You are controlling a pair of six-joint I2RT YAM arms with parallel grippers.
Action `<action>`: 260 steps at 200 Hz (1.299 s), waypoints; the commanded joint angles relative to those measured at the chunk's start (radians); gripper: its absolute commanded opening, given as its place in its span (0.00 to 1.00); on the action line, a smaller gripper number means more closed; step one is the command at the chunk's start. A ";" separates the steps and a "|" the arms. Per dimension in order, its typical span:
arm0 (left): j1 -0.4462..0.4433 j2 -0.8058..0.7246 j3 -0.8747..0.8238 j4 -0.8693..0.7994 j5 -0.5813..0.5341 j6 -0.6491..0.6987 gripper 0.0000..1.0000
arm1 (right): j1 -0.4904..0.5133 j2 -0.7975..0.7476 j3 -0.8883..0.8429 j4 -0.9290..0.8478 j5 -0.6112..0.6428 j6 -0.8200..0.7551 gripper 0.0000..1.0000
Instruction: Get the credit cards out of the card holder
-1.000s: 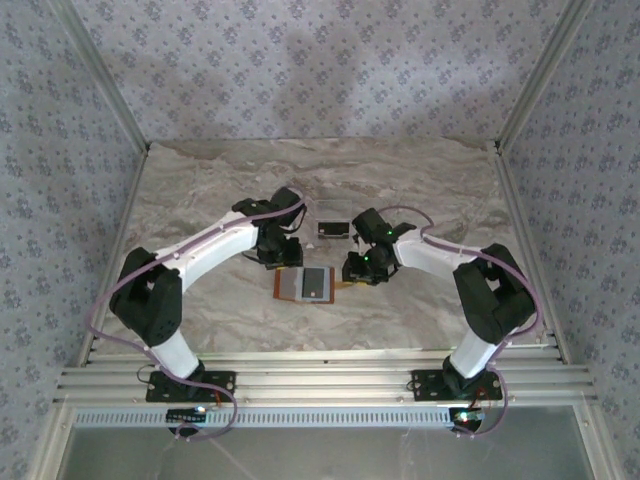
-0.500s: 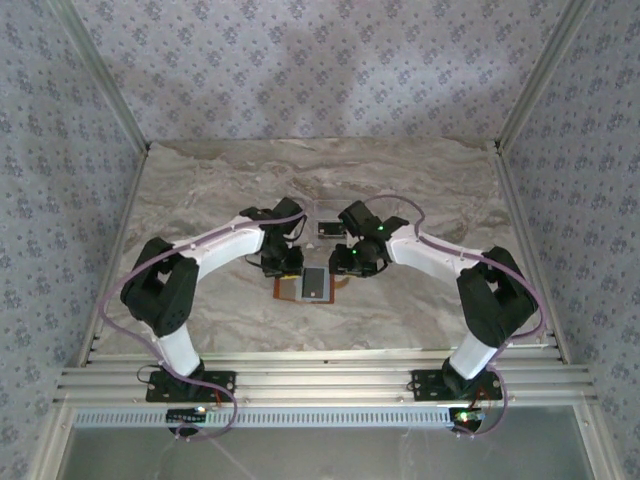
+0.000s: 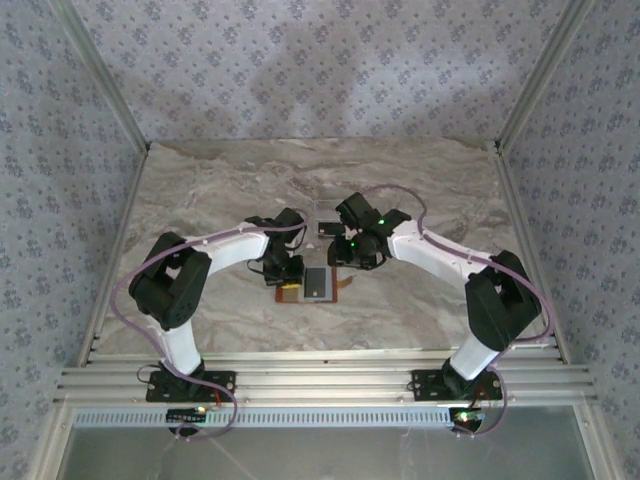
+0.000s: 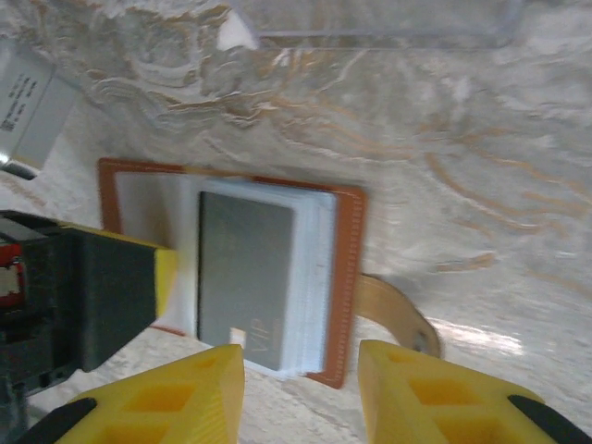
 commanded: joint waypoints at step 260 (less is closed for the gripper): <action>0.043 -0.089 -0.068 0.283 0.203 -0.114 0.16 | 0.024 0.219 -0.061 0.092 -0.054 0.000 0.26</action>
